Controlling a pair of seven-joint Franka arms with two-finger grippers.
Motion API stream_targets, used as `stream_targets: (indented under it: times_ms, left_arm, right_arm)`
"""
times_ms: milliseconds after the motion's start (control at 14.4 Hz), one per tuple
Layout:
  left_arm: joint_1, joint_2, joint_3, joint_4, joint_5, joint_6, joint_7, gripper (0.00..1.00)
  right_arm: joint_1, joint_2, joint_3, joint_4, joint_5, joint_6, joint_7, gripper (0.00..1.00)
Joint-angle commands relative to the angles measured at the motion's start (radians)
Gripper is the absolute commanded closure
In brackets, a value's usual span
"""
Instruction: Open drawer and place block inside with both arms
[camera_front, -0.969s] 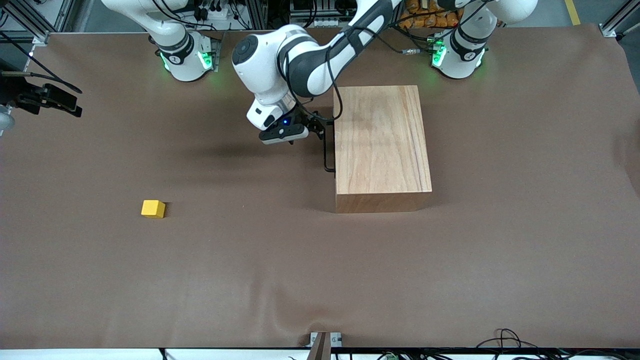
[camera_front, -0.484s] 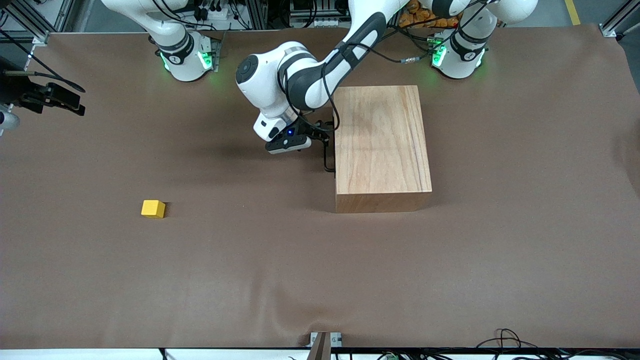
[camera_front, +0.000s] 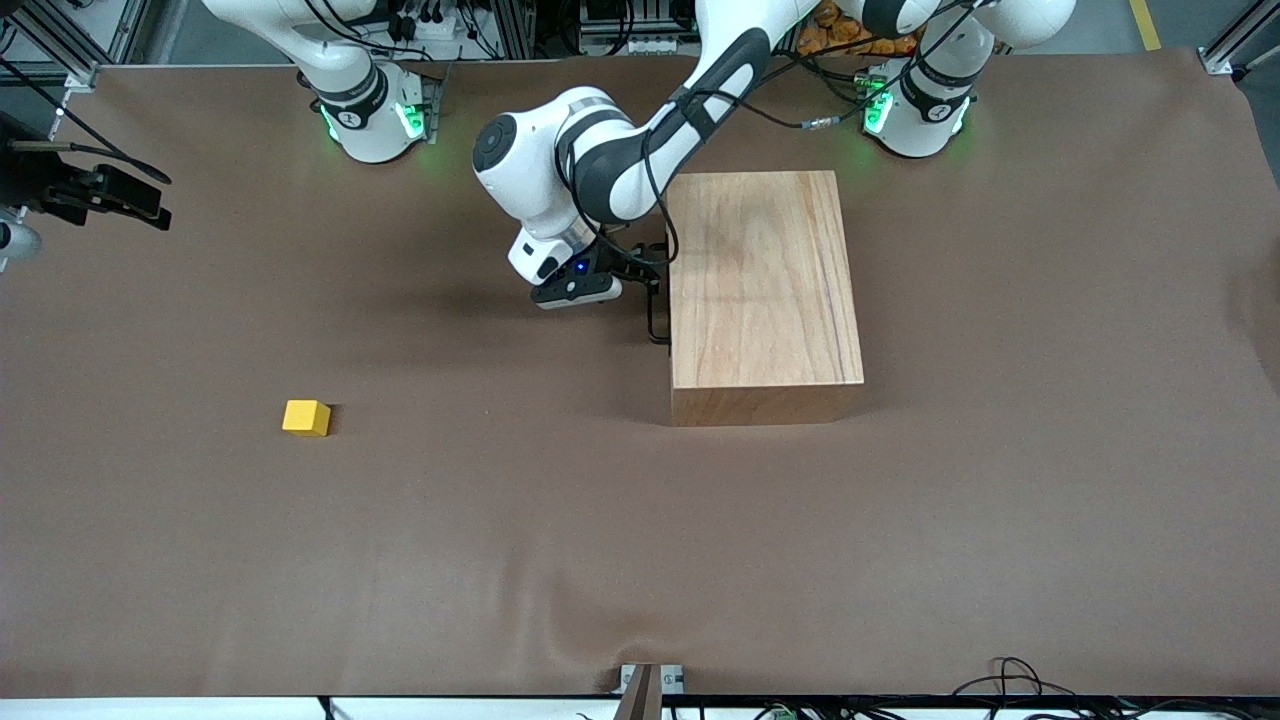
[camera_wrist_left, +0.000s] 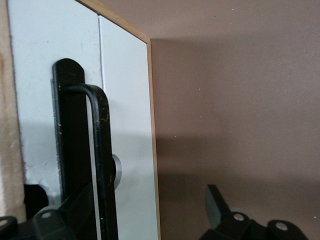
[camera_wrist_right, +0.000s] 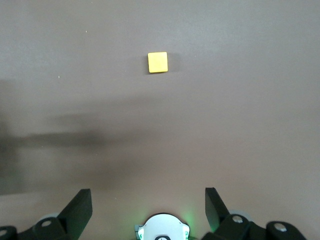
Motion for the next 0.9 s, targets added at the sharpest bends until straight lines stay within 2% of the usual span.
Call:
stream_targets:
  times_ms: [0, 692, 830]
  left_arm:
    - [-0.006, 0.014, 0.004, 0.023, 0.027, -0.013, 0.033, 0.0]
    - [-0.003, 0.026, 0.0, 0.026, 0.012, 0.056, 0.045, 0.0]
    - [-0.003, 0.026, -0.002, 0.027, 0.01, 0.078, 0.045, 0.0]
  right_arm:
    - [0.007, -0.008, 0.0, 0.0, 0.014, 0.006, -0.002, 0.0]
    - [-0.007, -0.006, -0.007, -0.006, 0.014, -0.022, -0.005, 0.0]
    - [-0.005, -0.006, -0.007, -0.004, 0.014, -0.017, -0.057, 0.0]
